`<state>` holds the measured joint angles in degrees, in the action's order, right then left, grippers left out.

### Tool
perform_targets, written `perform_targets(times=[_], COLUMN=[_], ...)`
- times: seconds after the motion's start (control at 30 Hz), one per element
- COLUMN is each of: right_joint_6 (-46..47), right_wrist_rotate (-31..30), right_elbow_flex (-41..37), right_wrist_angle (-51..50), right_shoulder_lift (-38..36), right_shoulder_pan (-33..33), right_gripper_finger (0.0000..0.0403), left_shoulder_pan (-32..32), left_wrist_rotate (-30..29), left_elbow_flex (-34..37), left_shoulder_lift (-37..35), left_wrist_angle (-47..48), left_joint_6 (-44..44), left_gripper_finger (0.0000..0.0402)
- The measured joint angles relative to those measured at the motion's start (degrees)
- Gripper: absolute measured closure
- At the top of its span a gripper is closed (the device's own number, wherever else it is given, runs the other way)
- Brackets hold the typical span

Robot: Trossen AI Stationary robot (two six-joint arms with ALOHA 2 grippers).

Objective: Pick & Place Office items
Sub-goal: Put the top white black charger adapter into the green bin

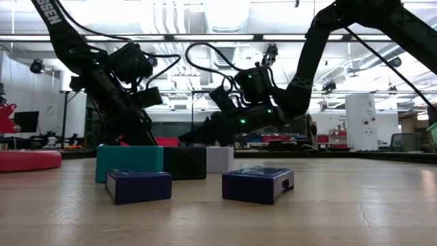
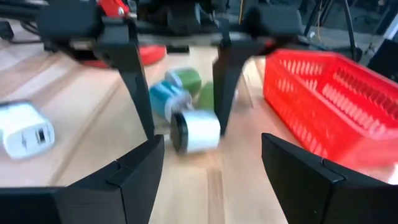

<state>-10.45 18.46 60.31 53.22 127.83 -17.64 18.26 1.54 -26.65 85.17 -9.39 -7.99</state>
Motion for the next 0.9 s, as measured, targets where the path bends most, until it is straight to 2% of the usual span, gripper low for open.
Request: perform_targets(times=[0.33, 0.9], right_joint_6=[0.9, -0.7], right_wrist_rotate=[0.0, -0.6], right_elbow_flex=[-7.8, -23.4], right_wrist_angle=[-0.3, -3.2], right_shoulder_lift=[-8.0, -29.5], right_shoulder_pan=[-1.9, -5.4], right_gripper_finger=[0.0142, 0.0142], left_shoulder_pan=[0.0, 0.0], left_wrist_rotate=[0.0, 0.0], left_elbow_flex=[0.0, 0.0], left_shoulder_lift=[0.0, 0.0], left_wrist_angle=[0.0, -0.1], left_joint_6=[0.0, 0.0], left_gripper_finger=[0.0135, 0.0136])
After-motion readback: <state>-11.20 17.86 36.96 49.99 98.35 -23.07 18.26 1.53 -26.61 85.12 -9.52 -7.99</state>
